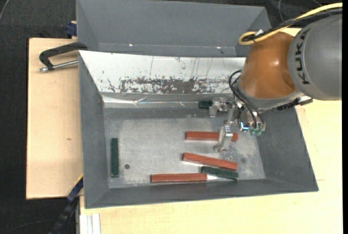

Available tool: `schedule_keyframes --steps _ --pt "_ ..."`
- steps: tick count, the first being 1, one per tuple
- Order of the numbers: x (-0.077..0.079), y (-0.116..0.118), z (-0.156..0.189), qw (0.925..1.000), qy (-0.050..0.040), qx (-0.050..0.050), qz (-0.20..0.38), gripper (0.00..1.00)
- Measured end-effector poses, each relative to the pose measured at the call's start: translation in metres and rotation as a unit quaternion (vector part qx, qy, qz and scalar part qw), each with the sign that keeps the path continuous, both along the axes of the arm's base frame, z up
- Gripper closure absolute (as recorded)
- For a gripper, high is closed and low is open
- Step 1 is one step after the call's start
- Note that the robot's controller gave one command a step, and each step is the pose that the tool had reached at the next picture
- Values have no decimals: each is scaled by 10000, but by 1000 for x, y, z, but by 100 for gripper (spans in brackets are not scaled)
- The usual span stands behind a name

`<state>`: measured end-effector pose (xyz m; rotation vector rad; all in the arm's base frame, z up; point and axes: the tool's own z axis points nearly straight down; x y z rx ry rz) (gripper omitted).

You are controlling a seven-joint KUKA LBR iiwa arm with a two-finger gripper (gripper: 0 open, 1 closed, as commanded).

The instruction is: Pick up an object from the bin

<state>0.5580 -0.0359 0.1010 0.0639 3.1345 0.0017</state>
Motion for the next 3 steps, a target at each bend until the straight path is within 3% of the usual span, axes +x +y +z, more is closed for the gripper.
schedule_keyframes --steps 1,2,3 --pt "1 -5 -32 10000 39 0 -39 0" --pt "2 -4 -31 10000 27 1 -38 0" --pt "2 -4 -31 10000 27 0 -36 100"
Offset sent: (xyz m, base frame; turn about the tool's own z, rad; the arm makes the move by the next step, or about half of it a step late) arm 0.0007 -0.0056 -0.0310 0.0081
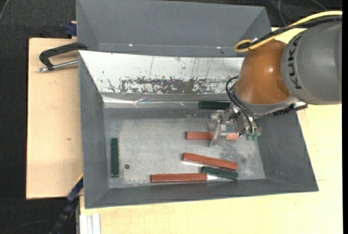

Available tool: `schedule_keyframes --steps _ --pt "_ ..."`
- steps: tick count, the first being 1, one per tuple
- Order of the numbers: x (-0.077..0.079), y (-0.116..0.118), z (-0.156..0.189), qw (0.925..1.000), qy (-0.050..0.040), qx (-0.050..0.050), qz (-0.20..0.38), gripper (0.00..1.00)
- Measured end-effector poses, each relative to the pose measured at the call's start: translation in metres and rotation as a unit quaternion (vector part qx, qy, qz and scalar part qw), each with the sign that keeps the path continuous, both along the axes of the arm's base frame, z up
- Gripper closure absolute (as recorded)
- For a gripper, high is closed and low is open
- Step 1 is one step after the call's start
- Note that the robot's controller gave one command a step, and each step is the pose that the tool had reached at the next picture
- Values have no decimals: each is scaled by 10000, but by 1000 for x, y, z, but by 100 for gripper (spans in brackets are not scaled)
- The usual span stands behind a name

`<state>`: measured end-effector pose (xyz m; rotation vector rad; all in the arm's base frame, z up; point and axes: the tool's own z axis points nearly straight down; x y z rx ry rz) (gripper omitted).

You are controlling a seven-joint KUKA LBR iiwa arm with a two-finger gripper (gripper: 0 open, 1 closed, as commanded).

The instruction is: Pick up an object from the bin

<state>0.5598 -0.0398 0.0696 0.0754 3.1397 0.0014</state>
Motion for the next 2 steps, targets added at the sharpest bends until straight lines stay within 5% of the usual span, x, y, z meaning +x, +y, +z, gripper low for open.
schedule_keyframes --steps 1,2 --pt "2 1 71 10000 -54 -4 1 100" --pt "4 1 75 10000 -29 -1 -1 100"
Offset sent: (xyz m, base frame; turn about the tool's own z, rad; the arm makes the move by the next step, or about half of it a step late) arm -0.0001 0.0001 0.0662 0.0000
